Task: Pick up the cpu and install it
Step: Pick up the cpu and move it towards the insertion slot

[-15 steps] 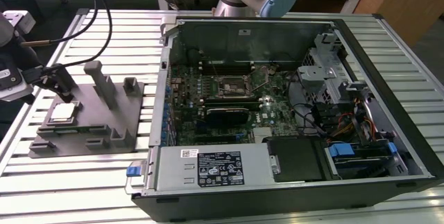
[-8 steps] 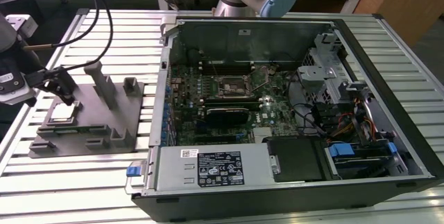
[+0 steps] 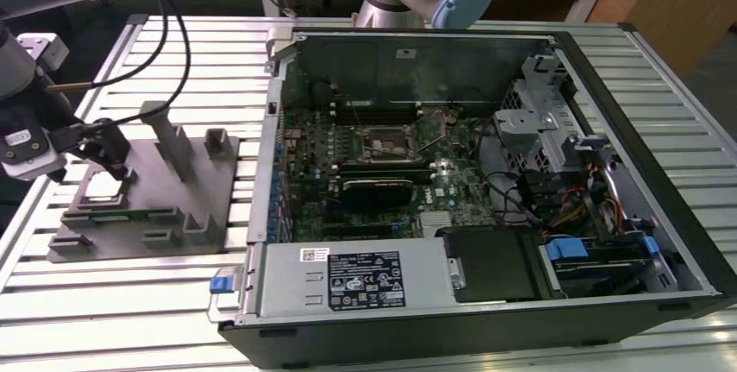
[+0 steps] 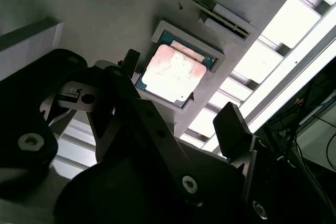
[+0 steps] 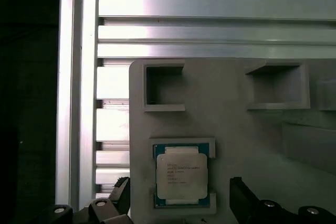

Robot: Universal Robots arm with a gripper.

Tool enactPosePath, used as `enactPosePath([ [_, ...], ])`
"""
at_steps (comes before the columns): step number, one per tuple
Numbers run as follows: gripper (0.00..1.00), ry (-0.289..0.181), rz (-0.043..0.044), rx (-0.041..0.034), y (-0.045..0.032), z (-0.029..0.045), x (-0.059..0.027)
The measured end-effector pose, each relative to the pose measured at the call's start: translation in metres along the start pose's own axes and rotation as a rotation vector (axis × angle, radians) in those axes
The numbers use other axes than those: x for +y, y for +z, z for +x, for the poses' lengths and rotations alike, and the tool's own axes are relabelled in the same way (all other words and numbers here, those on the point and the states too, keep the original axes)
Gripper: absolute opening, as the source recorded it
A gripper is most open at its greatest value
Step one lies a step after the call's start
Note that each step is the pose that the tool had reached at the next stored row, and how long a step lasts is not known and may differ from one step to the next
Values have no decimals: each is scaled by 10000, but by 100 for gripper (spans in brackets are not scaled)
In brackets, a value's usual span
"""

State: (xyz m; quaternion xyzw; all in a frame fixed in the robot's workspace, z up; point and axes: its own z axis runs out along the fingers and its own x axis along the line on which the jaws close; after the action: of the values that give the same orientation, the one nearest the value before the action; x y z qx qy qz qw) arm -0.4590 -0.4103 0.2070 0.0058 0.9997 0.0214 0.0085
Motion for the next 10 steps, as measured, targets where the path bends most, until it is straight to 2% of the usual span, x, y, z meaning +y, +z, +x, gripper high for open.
enactPosePath([
  [10,84,-2,0,0,113,-4,-4],
])
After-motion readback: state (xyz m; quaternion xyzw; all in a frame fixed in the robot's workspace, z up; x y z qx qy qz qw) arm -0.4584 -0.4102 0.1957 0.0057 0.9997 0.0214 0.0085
